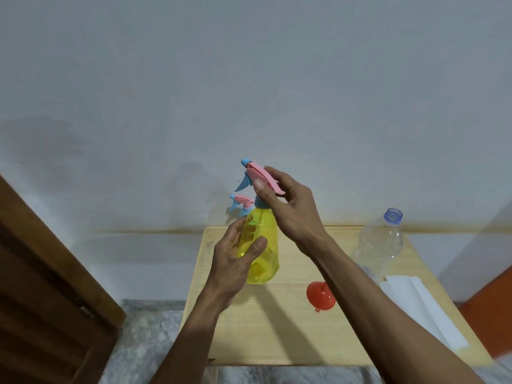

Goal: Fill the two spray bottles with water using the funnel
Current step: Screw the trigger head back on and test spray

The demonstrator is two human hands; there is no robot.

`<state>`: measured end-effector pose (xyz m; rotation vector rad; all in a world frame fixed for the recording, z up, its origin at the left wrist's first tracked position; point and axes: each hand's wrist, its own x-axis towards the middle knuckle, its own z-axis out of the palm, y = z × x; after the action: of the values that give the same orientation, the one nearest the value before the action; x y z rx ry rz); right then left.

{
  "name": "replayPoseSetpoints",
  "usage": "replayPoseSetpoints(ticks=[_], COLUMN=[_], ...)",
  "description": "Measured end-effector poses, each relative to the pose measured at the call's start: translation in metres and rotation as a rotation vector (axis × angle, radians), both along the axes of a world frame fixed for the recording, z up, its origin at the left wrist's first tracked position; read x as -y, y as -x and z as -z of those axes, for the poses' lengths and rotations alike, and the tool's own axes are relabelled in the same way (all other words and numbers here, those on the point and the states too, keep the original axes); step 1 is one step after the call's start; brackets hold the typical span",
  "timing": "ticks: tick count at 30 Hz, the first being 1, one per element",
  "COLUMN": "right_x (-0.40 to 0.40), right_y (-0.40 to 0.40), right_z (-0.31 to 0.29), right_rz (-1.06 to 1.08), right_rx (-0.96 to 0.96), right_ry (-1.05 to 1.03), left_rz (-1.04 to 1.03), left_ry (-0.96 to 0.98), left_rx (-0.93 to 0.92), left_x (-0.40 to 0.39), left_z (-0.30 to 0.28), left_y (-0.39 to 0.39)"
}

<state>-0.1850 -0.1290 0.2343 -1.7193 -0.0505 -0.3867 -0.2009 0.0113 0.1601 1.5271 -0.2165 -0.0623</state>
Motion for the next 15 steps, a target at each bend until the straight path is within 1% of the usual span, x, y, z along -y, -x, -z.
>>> replayPoseSetpoints(ticks=[2,6,9,15], right_x=[-0.002,-0.007,-0.008,-0.012], right_y=[0.0,0.0,-0.001,-0.001], right_z=[-0.007,-0.011,-0.011,-0.005], right_rz=[0.017,0.128,0.154,0.205], right_rx=[0.031,0.056,0.073,0.073], right_ry=[0.073,0.158,0.169,0.123], left_rz=[-0.005,-0.026,-0.044,-0.06], left_ry=[-0.015,-0.007,-0.004,-0.022], left_rx=[0.005,0.009,0.011,0.026], left_x=[0.001,0.002,0.001,0.002], left_z=[0.001,0.002,0.004,0.008], left_y=[0.001,0.002,0.001,0.004])
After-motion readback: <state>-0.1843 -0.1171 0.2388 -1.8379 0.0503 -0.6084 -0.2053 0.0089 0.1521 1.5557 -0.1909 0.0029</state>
